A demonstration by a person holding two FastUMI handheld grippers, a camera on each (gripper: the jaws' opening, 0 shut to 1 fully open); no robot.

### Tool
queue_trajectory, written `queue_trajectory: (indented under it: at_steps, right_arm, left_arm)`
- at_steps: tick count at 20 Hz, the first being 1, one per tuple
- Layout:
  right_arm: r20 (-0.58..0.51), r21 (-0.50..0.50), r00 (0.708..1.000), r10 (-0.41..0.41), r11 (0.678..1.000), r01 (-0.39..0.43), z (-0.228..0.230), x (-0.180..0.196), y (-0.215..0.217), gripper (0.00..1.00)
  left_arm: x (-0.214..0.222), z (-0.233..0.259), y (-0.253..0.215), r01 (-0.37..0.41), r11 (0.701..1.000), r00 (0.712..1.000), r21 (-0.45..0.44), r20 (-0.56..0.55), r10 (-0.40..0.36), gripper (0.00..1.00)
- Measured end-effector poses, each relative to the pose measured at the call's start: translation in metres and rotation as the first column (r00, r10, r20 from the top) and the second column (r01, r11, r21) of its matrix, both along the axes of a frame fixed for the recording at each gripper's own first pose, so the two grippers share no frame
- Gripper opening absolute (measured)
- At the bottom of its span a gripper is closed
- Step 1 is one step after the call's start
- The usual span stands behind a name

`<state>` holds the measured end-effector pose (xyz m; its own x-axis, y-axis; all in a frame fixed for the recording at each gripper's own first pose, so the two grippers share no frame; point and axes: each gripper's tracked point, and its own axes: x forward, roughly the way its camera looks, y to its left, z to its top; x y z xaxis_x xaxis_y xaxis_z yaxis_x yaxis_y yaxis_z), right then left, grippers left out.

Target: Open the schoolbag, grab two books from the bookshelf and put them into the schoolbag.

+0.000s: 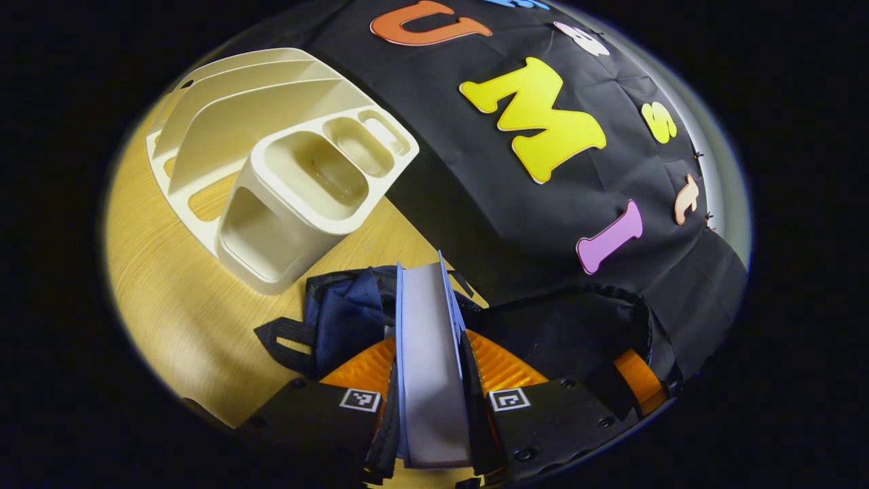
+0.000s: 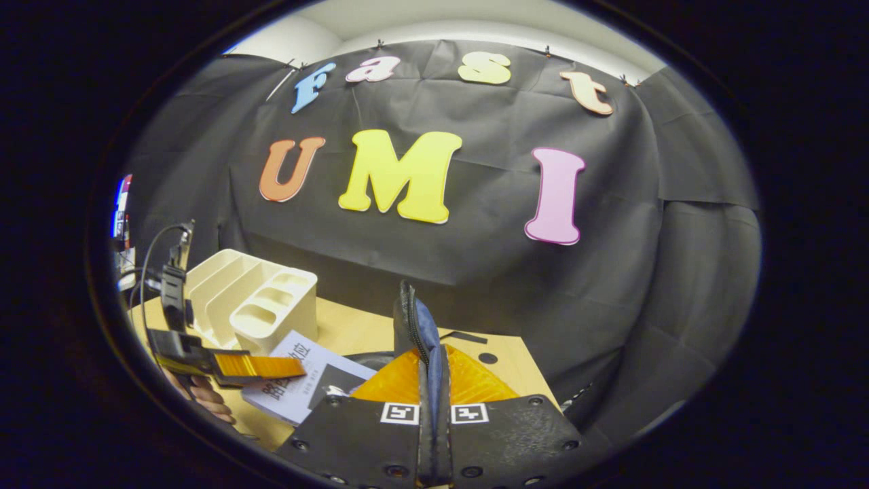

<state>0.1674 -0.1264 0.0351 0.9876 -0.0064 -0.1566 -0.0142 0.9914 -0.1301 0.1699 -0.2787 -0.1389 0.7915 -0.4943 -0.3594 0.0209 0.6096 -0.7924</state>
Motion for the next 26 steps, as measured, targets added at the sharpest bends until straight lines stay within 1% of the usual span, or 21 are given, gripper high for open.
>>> queue_trajectory:
  at_steps: [1, 5, 6, 8, 14, 17, 18, 21, 22, 23, 24, 26]
  right_arm:
    - [0.003, -0.001, 1.0, 0.003, 1.0, -0.003, 0.0, 0.0, -0.001, 0.02]
    - [0.016, 0.005, 0.999, 0.028, 1.0, -0.028, 0.002, -0.005, -0.003, 0.03]
    - [0.017, 0.011, 1.0, 0.026, 1.0, -0.026, 0.002, -0.006, -0.007, 0.02]
    - [0.016, 0.022, 1.0, 0.024, 0.999, -0.024, 0.0, -0.007, -0.013, 0.02]
    - [0.028, 0.049, 0.999, 0.032, 0.998, -0.033, -0.003, -0.012, -0.02, 0.02]
    - [0.013, 0.075, 1.0, 0.024, 0.997, -0.025, -0.01, -0.008, -0.024, 0.03]
    - [0.002, 0.081, 1.0, 0.023, 0.996, -0.023, -0.015, -0.007, -0.025, 0.02]
    - [-0.015, 0.093, 1.0, 0.009, 0.996, -0.007, -0.02, -0.007, -0.029, 0.03]
    - [-0.017, 0.092, 1.0, 0.004, 0.996, -0.002, -0.02, -0.007, -0.03, 0.03]
    - [-0.02, 0.093, 1.0, 0.002, 0.996, 0.0, -0.02, -0.007, -0.03, 0.03]
    - [-0.021, 0.091, 1.0, 0.001, 0.996, 0.001, -0.021, -0.008, -0.028, 0.03]
    - [-0.027, 0.086, 1.0, -0.006, 0.996, 0.008, -0.024, -0.01, -0.029, 0.03]
  left_arm:
    - [0.002, -0.002, -0.006, -0.006, 1.0, 1.0, -0.006, 0.004, 0.006, 0.44]
    - [0.01, -0.008, -0.03, -0.005, 0.999, 0.999, 0.046, 0.046, 0.003, 0.46]
    - [0.011, -0.009, -0.042, 0.008, 0.999, 0.999, 0.051, 0.046, -0.011, 0.46]
    - [0.012, -0.016, -0.062, 0.035, 0.998, 0.999, 0.043, 0.035, -0.037, 0.47]
    - [0.022, -0.027, -0.096, 0.063, 0.998, 0.997, 0.032, 0.048, -0.064, 0.47]
    - [0.02, -0.048, -0.104, 0.082, 0.996, 0.997, 0.029, 0.0, -0.082, 0.49]
    - [0.018, -0.056, -0.103, 0.08, 0.996, 0.997, 0.046, -0.011, -0.079, 0.49]
    - [0.019, -0.058, -0.099, 0.089, 0.992, 0.996, 0.093, -0.018, -0.088, 0.58]
    - [0.02, -0.057, -0.098, 0.095, 0.987, 0.995, 0.133, -0.015, -0.094, 0.61]
    - [0.019, -0.058, -0.096, 0.1, 0.98, 0.995, 0.173, -0.007, -0.101, 0.67]
    - [0.019, -0.057, -0.093, 0.105, 0.973, 0.994, 0.205, -0.002, -0.106, 0.67]
    - [0.018, -0.057, -0.091, 0.112, 0.959, 0.993, 0.26, 0.0, -0.115, 0.72]
